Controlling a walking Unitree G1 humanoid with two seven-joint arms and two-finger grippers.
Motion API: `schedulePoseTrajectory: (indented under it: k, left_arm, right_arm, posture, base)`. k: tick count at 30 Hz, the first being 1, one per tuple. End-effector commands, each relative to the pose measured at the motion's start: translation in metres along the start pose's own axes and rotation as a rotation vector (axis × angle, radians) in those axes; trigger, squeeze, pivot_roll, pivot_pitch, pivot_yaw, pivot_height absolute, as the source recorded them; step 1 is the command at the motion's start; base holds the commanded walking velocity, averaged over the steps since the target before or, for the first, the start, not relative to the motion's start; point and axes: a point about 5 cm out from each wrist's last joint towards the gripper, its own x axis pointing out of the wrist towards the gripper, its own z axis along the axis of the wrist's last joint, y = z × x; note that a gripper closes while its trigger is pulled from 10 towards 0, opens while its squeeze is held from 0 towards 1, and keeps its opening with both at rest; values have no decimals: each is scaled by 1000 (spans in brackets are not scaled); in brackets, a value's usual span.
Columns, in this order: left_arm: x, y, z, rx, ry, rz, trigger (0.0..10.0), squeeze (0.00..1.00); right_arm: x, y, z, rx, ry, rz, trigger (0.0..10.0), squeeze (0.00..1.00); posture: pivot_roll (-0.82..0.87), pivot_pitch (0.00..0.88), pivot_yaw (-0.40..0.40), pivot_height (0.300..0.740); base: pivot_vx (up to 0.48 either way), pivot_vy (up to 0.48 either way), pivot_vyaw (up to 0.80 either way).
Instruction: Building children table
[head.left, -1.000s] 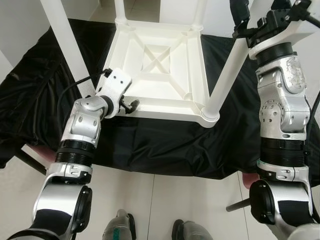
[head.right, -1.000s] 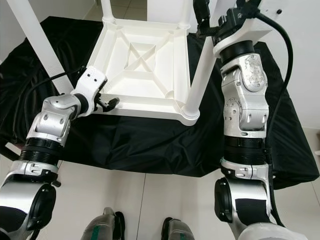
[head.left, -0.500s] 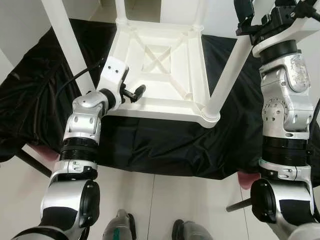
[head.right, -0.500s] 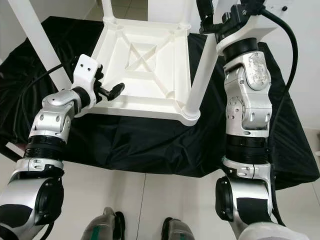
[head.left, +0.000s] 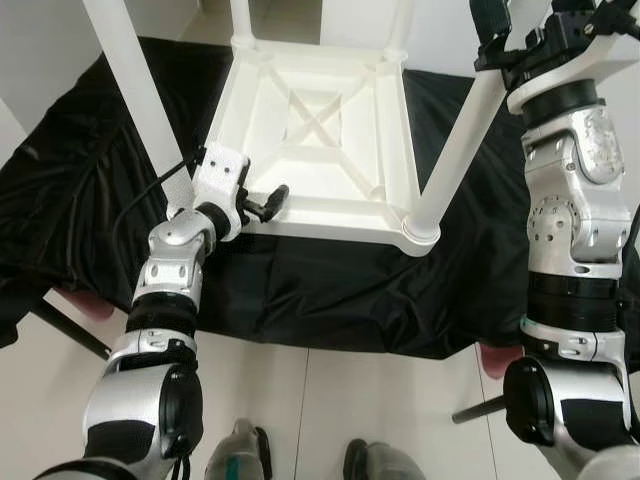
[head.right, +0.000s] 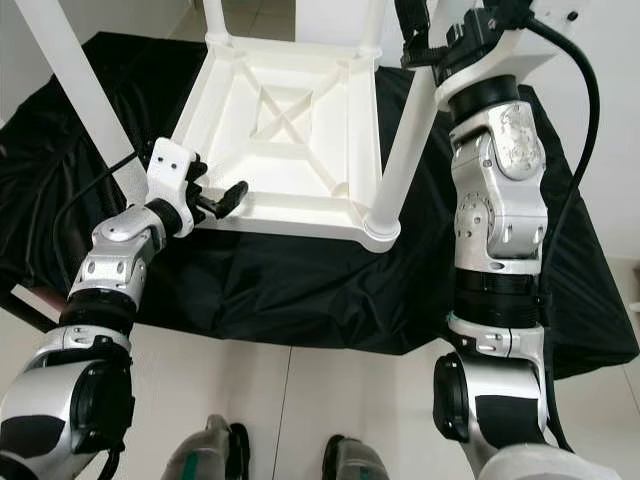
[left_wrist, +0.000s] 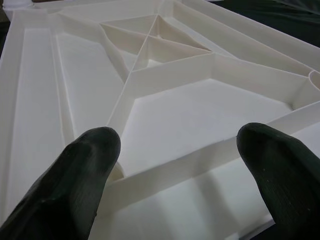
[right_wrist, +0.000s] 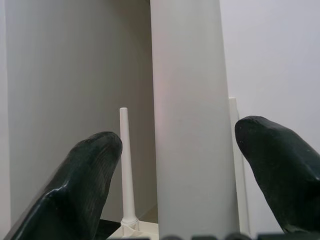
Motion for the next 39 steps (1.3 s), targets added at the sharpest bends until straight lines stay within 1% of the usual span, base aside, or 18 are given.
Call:
schedulePoseTrajectory:
  k: [1,12,13,15,16,17,18,19,24,25,28,32,33,34,35,39]
  left_arm:
    - [-8,29,-3,-32,-5,630,10000,0]
    - [-5,30,-2,-27,-29,602,10000,0]
    - [-5,30,-1,-37,-33,600,10000,0]
    - [-5,30,-1,-37,-33,600,10000,0]
    - [-4,30,-1,-42,-35,597,10000,0]
    - [-4,30,-1,-42,-35,597,10000,0]
    - [-3,30,-2,-49,-32,594,10000,0]
    - [-2,29,-2,-51,-28,591,10000,0]
    - [-1,28,-3,-52,-26,588,10000,0]
    - [0,27,-4,-53,-24,584,10000,0]
    - [2,25,-5,-57,-22,578,10000,0]
    - [2,24,-6,-62,-17,577,10000,0]
    - [3,24,-6,-64,-15,577,10000,0]
    - [3,24,-7,-65,-14,577,10000,0]
    - [3,25,-7,-67,-13,577,10000,0]
    - [3,25,-8,-72,-9,580,10000,0]
  right_arm:
    - [2,0,6,-2,-18,15,10000,0]
    - [3,0,14,-19,-32,31,10000,0]
    - [4,-1,16,-23,-39,35,8863,0]
    - [4,-1,16,-23,-39,35,8863,0]
    - [6,0,20,-26,-50,39,3529,0]
    - [6,0,20,-26,-50,39,3529,0]
    - [9,0,23,-28,-61,44,3216,0]
    - [12,0,27,-30,-74,46,4510,0]
    - [15,-1,32,-33,-89,47,4588,0]
    - [17,-1,36,-33,-101,47,10000,0]
    - [20,0,42,-39,-117,48,10000,0]
    - [20,0,43,-42,-120,49,10000,0]
    - [20,0,43,-43,-122,50,3137,0]
    - [20,0,43,-44,-119,47,863,0]
    - [19,-1,43,-43,-117,45,0,0]
    - [19,-2,43,-42,-116,41,0,0]
  posture:
    - [41,74,-24,740]
    - [35,63,-20,740]
    - [35,60,-22,740]
    - [35,60,-22,740]
    - [35,57,-25,740]
    - [35,57,-25,740]
    - [32,55,-26,740]
    - [29,51,-27,740]
    - [25,46,-28,740]
    - [22,41,-27,740]
    - [18,37,-26,740]
    - [15,33,-25,740]
    - [14,31,-25,740]
    - [13,32,-24,740]
    - [13,32,-24,740]
    - [11,29,-23,740]
  base:
    - [0,0,0]
    - [0,0,0]
    - [0,0,0]
    - [0,0,0]
    - [0,0,0]
    - [0,0,0]
    - [0,0,0]
    - [0,0,0]
    - [0,0,0]
    - [0,0,0]
    - [0,0,0]
    - [0,0,0]
    - [0,0,0]
    - [0,0,0]
    - [0,0,0]
    - [0,0,0]
